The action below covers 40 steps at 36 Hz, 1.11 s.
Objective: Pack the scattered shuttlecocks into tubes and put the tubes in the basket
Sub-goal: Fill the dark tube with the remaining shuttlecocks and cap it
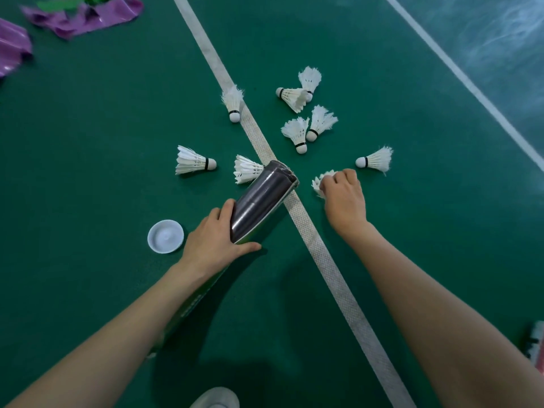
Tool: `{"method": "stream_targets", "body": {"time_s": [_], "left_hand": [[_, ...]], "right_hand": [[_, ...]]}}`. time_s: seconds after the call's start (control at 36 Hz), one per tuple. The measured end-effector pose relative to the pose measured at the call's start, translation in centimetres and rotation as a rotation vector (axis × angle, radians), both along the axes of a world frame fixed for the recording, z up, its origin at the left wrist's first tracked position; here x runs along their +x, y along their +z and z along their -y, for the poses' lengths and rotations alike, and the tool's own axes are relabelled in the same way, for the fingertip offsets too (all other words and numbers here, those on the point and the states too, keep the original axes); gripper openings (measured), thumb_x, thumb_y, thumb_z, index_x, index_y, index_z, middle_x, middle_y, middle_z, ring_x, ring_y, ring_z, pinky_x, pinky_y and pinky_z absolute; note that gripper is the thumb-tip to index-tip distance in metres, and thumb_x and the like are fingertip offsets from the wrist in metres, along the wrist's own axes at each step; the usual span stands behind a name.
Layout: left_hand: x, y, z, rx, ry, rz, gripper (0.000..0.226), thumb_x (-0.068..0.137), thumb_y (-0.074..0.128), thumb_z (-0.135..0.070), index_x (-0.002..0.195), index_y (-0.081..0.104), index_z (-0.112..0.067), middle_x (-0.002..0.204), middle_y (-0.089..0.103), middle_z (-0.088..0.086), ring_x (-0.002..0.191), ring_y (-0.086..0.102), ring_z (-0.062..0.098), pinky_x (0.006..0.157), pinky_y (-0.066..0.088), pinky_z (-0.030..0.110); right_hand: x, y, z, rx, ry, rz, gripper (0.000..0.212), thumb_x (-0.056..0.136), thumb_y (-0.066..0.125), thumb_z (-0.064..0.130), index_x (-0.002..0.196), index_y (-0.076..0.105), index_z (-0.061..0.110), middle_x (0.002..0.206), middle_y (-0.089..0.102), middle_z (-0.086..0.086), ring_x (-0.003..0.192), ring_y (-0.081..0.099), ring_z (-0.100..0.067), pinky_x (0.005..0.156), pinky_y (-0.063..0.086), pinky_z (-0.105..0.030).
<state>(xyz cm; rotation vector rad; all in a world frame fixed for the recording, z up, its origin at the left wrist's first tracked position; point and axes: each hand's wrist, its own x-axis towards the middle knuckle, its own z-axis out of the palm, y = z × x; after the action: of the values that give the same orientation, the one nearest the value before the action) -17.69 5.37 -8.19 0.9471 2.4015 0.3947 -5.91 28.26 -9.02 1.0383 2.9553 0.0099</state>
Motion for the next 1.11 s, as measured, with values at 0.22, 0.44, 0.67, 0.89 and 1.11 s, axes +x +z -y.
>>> {"method": "stream_targets", "body": {"time_s": [0.22,0.44,0.67,0.89,1.11], "left_hand": [[1.7,0.8,0.1,0.059,-0.001,-0.033,0.103,0.069,0.069,-0.067,0.147,0.017,-0.025,0.126,0.047,0.001,0.108,0.052,0.023,0.082,0.048,0.038],[2.8,1.8,0.8,0.121,-0.021,-0.06,0.101,0.069,0.072,-0.062,0.148,0.019,-0.028,0.125,0.047,-0.002,0.108,0.051,0.021,0.08,0.046,0.036],[2.3,2.1,1.4,0.184,0.007,-0.058,0.103,0.067,0.074,-0.063,0.148,0.021,-0.028,0.126,0.047,-0.002,0.109,0.051,0.021,0.083,0.048,0.037],[2.2,2.0,1.9,0.188,-0.022,-0.035,0.102,0.067,0.076,-0.059,0.148,0.023,-0.027,0.13,0.048,-0.002,0.113,0.051,0.021,0.087,0.049,0.04],[1.1,2.0,2.5,0.189,0.017,-0.059,0.102,0.067,0.076,-0.059,0.148,0.023,-0.028,0.128,0.048,-0.003,0.111,0.05,0.018,0.085,0.048,0.038]], "right_hand": [[1.7,4.3,2.5,-0.387,-0.365,-0.841,0.008,0.094,0.054,0.01,0.096,0.06,0.016,0.099,0.053,0.002,0.104,0.042,-0.015,0.082,0.029,-0.006],[1.6,5.9,4.3,-0.806,-0.525,-1.182,0.006,0.094,0.057,0.014,0.094,0.058,0.02,0.092,0.056,0.005,0.082,0.051,-0.004,0.078,0.043,-0.014],[0.7,6.1,5.0,-0.815,-0.343,-0.98,0.01,0.099,0.047,0.018,0.107,0.053,0.022,0.091,0.051,0.01,0.079,0.047,0.003,0.074,0.04,-0.011],[-0.7,6.3,5.4,-0.881,-0.278,-0.914,0.022,0.101,0.043,0.02,0.116,0.058,0.02,0.092,0.055,0.012,0.074,0.047,0.004,0.073,0.04,-0.012],[-2.6,5.9,7.2,-0.877,-0.222,-0.865,0.04,0.102,0.029,0.039,0.123,0.057,0.019,0.113,0.058,0.006,0.105,0.053,-0.003,0.092,0.039,-0.013]]}}
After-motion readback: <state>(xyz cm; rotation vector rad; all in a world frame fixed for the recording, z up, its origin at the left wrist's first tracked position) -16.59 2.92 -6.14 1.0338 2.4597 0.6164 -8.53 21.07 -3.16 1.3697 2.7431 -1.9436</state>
